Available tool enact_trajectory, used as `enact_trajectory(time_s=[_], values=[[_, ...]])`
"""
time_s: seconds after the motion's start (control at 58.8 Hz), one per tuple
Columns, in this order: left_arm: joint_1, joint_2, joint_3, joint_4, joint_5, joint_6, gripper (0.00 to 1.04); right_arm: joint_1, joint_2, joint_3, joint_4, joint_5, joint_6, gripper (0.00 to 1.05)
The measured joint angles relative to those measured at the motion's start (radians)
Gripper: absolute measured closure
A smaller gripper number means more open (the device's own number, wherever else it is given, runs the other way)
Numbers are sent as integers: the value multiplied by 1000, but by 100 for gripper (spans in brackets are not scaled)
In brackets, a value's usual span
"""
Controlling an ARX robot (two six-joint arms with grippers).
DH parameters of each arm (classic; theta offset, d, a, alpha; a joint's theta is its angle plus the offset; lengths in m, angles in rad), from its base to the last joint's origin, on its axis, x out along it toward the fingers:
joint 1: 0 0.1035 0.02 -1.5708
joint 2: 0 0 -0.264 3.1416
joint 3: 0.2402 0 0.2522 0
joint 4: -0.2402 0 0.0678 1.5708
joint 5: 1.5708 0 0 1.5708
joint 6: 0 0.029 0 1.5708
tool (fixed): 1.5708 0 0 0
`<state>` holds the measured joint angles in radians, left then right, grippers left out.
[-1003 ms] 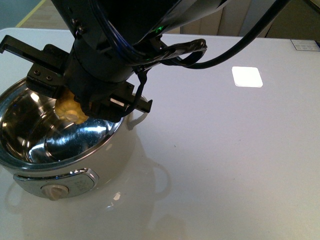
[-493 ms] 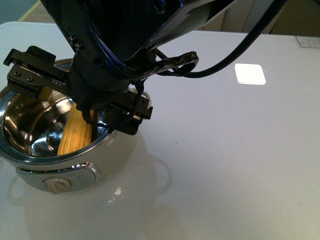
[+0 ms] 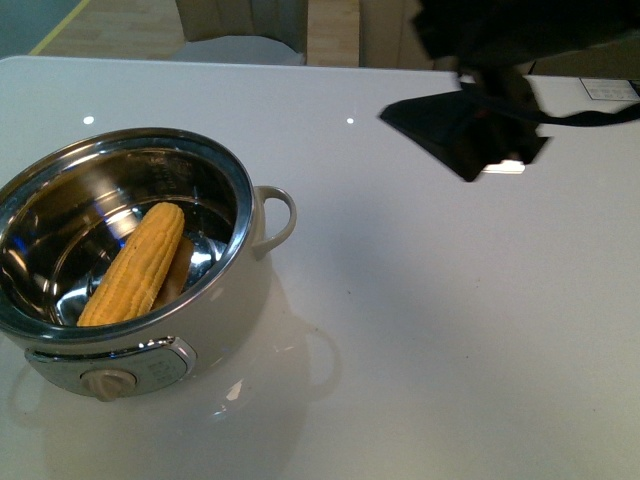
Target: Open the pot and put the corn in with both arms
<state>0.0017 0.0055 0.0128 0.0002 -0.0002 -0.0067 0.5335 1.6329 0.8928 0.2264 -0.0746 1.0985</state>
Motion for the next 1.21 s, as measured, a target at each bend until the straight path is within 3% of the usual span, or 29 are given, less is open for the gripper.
enact_trajectory(time_s=[0.153,0.306,0.459,0.697,0.799,0.901,1.207], values=[[0,0,0,0,0,0,7,-114,-180,-126,-72,45,-142,9],[0,0,0,0,0,0,7,-241,-424,-261,-192,97,-374,9],[0,0,0,0,0,0,7,-272,-639,-352,-290,108,-579,9],[0,0,0,0,0,0,7,-275,-659,-358,-292,109,-646,9],[0,0,0,0,0,0,7,-270,-676,-506,95,286,-822,24],[0,0,0,0,0,0,7,-307,-727,-632,368,292,-983,41],[0,0,0,0,0,0,7,-398,-896,-763,367,204,-1080,94]])
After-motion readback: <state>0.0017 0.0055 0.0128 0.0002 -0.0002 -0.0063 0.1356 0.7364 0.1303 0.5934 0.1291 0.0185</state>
